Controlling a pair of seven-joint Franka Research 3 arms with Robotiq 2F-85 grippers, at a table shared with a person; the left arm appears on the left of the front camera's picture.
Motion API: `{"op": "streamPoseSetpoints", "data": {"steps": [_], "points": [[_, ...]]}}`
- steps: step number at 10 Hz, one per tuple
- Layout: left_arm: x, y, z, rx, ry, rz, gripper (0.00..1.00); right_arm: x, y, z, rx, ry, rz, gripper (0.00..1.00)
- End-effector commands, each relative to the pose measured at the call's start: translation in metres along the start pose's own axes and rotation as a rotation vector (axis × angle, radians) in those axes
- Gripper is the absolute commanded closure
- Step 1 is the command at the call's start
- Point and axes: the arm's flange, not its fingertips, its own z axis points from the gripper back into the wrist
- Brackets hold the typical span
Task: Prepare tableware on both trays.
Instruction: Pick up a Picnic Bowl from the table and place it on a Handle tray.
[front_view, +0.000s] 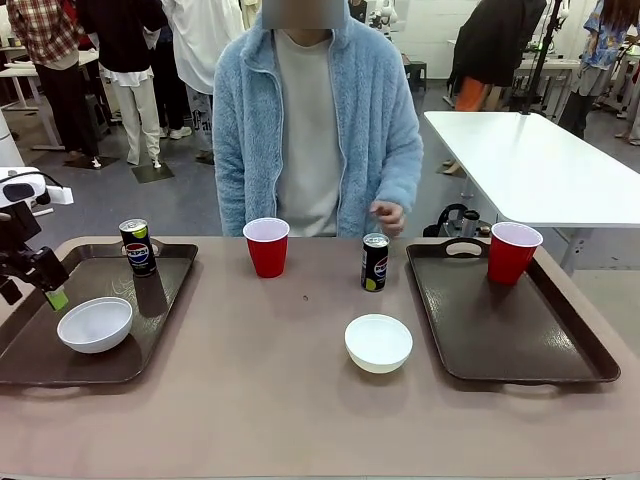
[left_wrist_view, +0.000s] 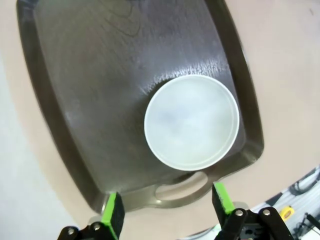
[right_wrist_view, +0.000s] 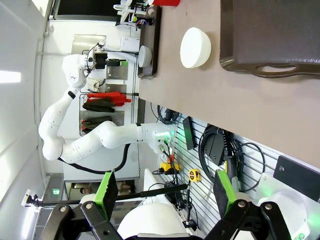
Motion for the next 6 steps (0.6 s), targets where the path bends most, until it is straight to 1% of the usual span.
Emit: {"op": "streamPoseSetpoints", "data": {"steps": [1, 2, 3, 4, 5, 6], "points": [[0.001, 0.002, -0.001, -0.001, 0.002, -0.018, 0.08, 0.002, 0.002, 0.001, 0.009, -0.014, -0.008, 0.00], [0.001, 0.002, -0.001, -0.001, 0.002, -0.018, 0.08, 0.002, 0.002, 0.001, 0.009, -0.014, -0.008, 0.00], [0.000, 0.000, -0.001, 0.000, 0.002, 0.000, 0.12, 0.000, 0.000, 0.000, 0.000, 0.000, 0.000, 0.00], [0.008, 0.011, 0.004, -0.109, 0.021, -0.021, 0.08, -0.002, 0.019, 0.004, -0.115, -0.041, 0.027, 0.00], [0.012, 0.024, 0.012, -0.244, 0.028, -0.057, 0.08, 0.001, 0.049, -0.002, -0.143, -0.014, 0.041, 0.00], [0.011, 0.048, 0.020, -0.411, 0.025, -0.110, 0.08, 0.006, 0.085, -0.015, -0.181, 0.018, 0.028, 0.00]]}}
